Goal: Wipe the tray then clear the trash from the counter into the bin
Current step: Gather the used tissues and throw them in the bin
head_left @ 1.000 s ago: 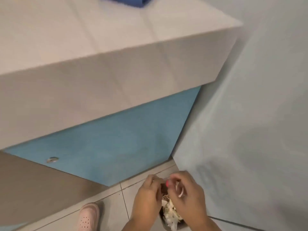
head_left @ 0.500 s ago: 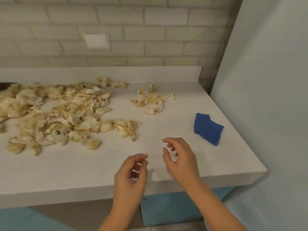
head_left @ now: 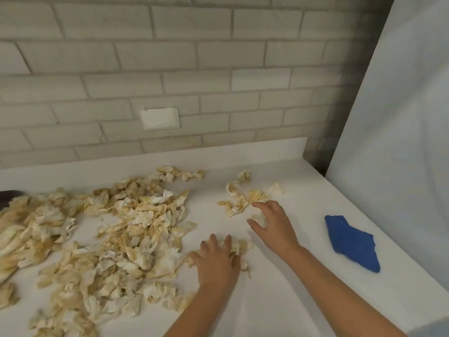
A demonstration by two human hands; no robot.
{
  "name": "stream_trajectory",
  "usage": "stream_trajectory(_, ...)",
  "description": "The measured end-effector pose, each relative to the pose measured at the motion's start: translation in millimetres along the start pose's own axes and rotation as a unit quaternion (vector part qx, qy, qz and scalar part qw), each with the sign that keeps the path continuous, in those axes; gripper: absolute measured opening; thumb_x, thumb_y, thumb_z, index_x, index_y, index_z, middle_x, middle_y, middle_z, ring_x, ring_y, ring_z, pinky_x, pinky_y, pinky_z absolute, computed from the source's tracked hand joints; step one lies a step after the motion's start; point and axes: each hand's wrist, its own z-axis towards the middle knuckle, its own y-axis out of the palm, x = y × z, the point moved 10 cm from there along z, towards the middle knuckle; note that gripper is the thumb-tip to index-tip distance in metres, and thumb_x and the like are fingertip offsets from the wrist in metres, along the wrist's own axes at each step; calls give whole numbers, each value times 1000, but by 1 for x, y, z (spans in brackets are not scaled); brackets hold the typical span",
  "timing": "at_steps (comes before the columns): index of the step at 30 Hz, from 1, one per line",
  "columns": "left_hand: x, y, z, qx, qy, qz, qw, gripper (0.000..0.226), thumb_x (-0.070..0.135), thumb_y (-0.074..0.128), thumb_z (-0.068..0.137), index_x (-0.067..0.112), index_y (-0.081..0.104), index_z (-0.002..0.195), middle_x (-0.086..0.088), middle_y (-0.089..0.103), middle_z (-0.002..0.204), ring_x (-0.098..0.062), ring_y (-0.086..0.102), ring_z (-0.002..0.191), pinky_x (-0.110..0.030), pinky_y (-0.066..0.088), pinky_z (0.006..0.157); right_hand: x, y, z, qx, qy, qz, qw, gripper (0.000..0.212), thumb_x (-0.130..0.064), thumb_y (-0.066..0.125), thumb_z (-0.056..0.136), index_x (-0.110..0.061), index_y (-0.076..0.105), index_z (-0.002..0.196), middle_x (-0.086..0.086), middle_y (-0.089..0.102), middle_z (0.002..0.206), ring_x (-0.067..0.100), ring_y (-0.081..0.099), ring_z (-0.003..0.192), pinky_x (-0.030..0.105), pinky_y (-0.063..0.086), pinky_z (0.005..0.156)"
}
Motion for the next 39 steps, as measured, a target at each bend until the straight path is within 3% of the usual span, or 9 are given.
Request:
stream_trajectory(2, 4, -6, 2, 50, 67, -27, 996, 51, 26, 81, 58, 26, 66, 106, -5, 59, 96, -25, 59, 73, -40, 47, 57, 5, 11, 13, -30, -2, -33, 999, 56, -47, 62, 85, -27, 48, 135, 2, 44, 132, 19, 42, 122, 29, 39, 99)
stream_trajectory(6, -4, -6, 10, 85, 144, -139, 976, 48, -6, 73, 45, 24, 65, 82, 0, 56, 85, -18, 50, 64, -26, 38, 50, 21, 41, 42, -128, 14, -83, 988, 81, -66, 58, 77, -39, 25, 146, 7, 15, 155, 24, 12, 143, 38, 16, 116)
stream_trajectory(12, -50, -22, 41, 94, -43, -344, 933, 19, 3, 51, 84, 15, 65, 85, 9, 50, 83, -6, 48, 72, -15, 33, 57, 27, 97, 94, -212, -13, -134, 968, 105, -85, 53, 60, -46, 8, 147, 0, -16, 158, 29, -15, 144, 57, -3, 113)
stream_trajectory(17, -67, -52, 80, 98, -132, -481, 861, 32, 32, 40, 83, 16, 40, 56, 2, 41, 55, -13, 40, 52, -29, 28, 51, 25, 114, 115, -159, -62, -203, 964, 73, -77, 24, 75, -37, 49, 130, -1, 44, 140, 28, 38, 128, 50, 32, 100)
stream_trajectory(20, -64, -63, 114, 104, -174, -462, 864, 51, 50, 53, 89, 13, 42, 56, 1, 43, 48, -12, 43, 46, -27, 32, 49, 9, 98, 108, -27, -163, -123, 979, 43, -49, 36, 78, -22, 69, 87, -4, 62, 85, 22, 61, 77, 34, 51, 65)
stream_trajectory(24, -34, -74, 182, 122, -146, -412, 891, 40, 36, 62, 84, 2, 53, 63, -6, 54, 54, -19, 52, 53, -29, 38, 53, 6, 81, 87, -9, -188, -4, 982, 11, -31, 54, 70, -21, 57, 66, -9, 54, 69, 8, 53, 63, 18, 44, 54)
stream_trajectory(31, 90, -24, 294, -16, 148, -148, 978, 46, 33, 54, 92, 23, 43, 136, -5, 36, 140, -28, 48, 117, -36, 47, 88, 69, 21, 90, 36, -11, 180, 983, 16, -27, 53, 72, -32, 39, 70, -12, 45, 57, 5, 43, 50, 11, 29, 48)
stream_trajectory(34, 112, 30, 300, -106, 205, -53, 972, 52, 45, 45, 95, 29, 36, 143, -3, 18, 156, -28, 22, 139, -43, 28, 110, 80, 26, 90, -7, -28, 139, 990, 9, -33, 46, 72, -31, 39, 77, -15, 48, 63, 6, 47, 59, 17, 39, 57)
stream_trajectory(39, 97, 31, 280, 22, 214, -128, 968, 55, 50, 30, 85, 17, 69, 104, -8, 62, 112, -34, 56, 102, -39, 44, 86, 78, 39, 84, -9, -115, 38, 993, 32, -24, 51, 74, -21, 46, 105, -2, 57, 109, 17, 51, 103, 45, 44, 96)
